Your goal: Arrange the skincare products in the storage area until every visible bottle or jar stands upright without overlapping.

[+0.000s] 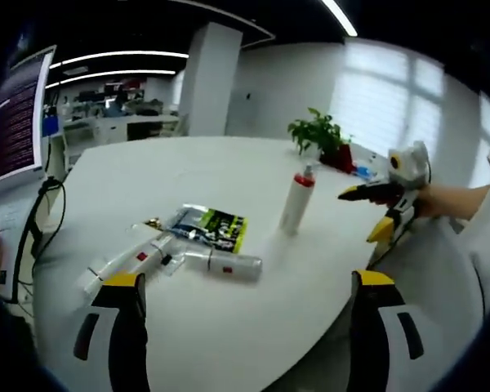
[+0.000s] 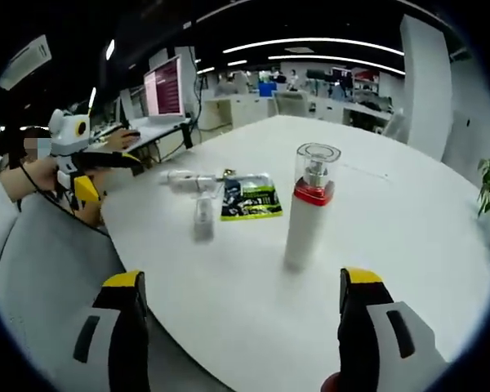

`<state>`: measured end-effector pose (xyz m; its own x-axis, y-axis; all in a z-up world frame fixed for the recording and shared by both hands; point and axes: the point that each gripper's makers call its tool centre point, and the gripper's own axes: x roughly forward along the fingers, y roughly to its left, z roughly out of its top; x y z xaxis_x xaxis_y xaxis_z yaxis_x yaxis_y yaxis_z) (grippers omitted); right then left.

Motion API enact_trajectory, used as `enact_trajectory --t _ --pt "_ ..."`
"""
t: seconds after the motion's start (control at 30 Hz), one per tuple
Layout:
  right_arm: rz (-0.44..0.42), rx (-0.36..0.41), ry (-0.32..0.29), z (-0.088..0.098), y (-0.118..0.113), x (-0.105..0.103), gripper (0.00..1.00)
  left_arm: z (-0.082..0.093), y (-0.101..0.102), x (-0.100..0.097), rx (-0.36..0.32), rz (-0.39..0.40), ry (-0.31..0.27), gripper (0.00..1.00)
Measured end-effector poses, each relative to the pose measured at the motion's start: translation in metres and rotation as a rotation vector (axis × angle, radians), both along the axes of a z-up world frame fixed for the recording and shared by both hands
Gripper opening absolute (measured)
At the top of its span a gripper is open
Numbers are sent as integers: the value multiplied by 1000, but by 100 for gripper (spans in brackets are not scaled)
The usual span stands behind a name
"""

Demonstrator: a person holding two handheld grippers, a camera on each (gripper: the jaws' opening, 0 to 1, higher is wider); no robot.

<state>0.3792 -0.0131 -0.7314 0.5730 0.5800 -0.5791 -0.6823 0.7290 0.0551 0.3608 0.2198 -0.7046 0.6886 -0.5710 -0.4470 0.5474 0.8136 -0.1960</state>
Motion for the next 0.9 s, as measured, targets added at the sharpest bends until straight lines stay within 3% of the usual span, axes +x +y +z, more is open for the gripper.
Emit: enact_trajectory --t 0.17,0.3,0.43,0.63,0.9 --pt "-6 21 4 0 1 -4 99 2 2 2 5 13 -15 96" --pt "-21 0 0 -2 -3 2 99 -4 2 4 13 19 2 96" --pt "19 -25 -9 -1 3 -2 99 -2 1 3 13 16 4 96" --pt "21 -19 21 -6 4 -4 99 -5 3 3 30 12 13 96" --pt "28 -10 37 -7 7 -7 98 1 7 18 46 -2 19 96"
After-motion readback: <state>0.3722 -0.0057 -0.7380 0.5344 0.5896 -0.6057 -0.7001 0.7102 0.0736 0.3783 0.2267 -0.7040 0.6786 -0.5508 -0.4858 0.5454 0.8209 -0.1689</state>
